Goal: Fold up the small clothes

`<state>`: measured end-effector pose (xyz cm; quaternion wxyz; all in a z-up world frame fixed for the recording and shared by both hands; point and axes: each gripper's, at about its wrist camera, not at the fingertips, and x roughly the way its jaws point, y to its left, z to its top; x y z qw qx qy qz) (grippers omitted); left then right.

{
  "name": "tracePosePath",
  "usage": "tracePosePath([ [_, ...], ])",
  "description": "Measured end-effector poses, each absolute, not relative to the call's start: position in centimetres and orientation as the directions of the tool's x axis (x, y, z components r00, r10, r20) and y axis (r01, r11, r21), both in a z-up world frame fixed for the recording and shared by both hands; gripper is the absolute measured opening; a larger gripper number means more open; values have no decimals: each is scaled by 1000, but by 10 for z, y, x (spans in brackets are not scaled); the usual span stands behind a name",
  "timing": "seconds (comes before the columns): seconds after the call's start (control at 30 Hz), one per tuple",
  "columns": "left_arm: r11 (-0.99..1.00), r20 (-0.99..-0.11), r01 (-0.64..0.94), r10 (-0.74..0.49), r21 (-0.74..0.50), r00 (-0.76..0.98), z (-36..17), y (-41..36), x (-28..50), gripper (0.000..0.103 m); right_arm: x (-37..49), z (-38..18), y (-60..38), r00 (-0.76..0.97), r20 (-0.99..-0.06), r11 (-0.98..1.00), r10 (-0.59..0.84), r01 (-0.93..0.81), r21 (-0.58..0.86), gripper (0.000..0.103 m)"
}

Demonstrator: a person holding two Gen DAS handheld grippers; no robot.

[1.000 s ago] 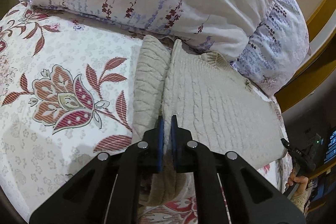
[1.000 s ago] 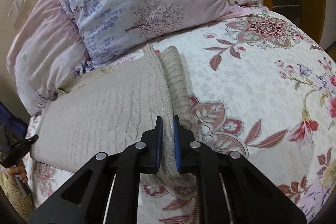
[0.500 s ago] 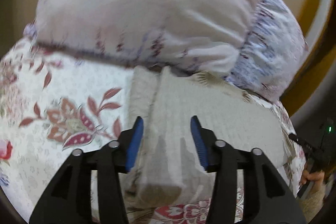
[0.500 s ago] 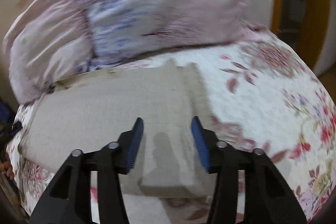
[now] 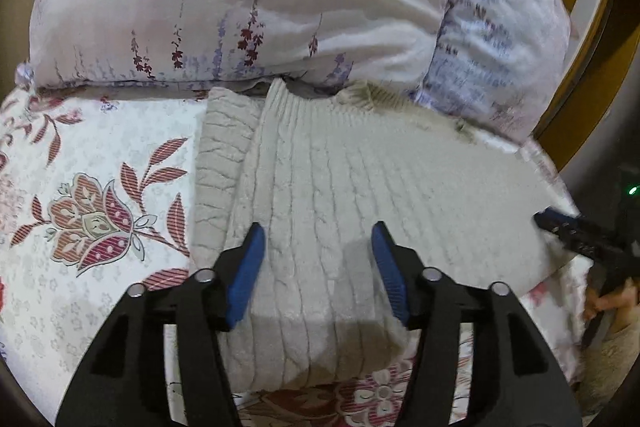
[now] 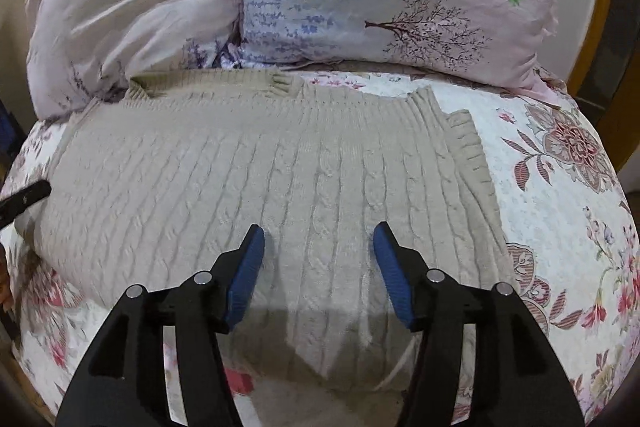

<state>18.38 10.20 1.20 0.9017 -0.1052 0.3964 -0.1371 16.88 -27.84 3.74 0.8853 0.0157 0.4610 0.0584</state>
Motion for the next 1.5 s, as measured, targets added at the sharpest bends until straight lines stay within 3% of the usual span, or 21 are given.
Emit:
tracePosePath([
  [0.1,922,-645,98,-336,-375,686,22,123,185,77,171,42,-264,578,-796,983,182,-130,131,59],
  [0.27,888,-640,-22,-315,-460,701,22,159,198,78,186,41,-223,568,-785,966,247,-214,149,59],
  [0.43,799,-645,-97,-400,-594,651,1,180,210,78,198,26,-199,531,-817,964,225,-241,109,61],
  [0.53,776,-644,-107,-428,-621,634,-6,181,212,76,191,21,-189,571,-802,964,176,-265,24,63],
  [0.67,772,-641,-98,-441,-628,628,-6,177,211,76,191,22,-191,568,-801,963,188,-267,37,64],
  [0.83,769,-646,-100,-450,-631,617,-5,167,214,69,189,23,-191,579,-793,963,189,-268,34,64],
  [1.03,763,-668,-124,-460,-634,585,-7,157,221,51,190,21,-191,582,-787,961,204,-272,48,64],
  [1.17,750,-673,-138,-477,-647,566,-10,154,224,24,190,22,-190,583,-785,961,208,-271,53,64],
  [1.5,682,-514,36,-583,-730,629,51,127,222,17,190,22,-189,581,-786,961,211,-269,59,64],
])
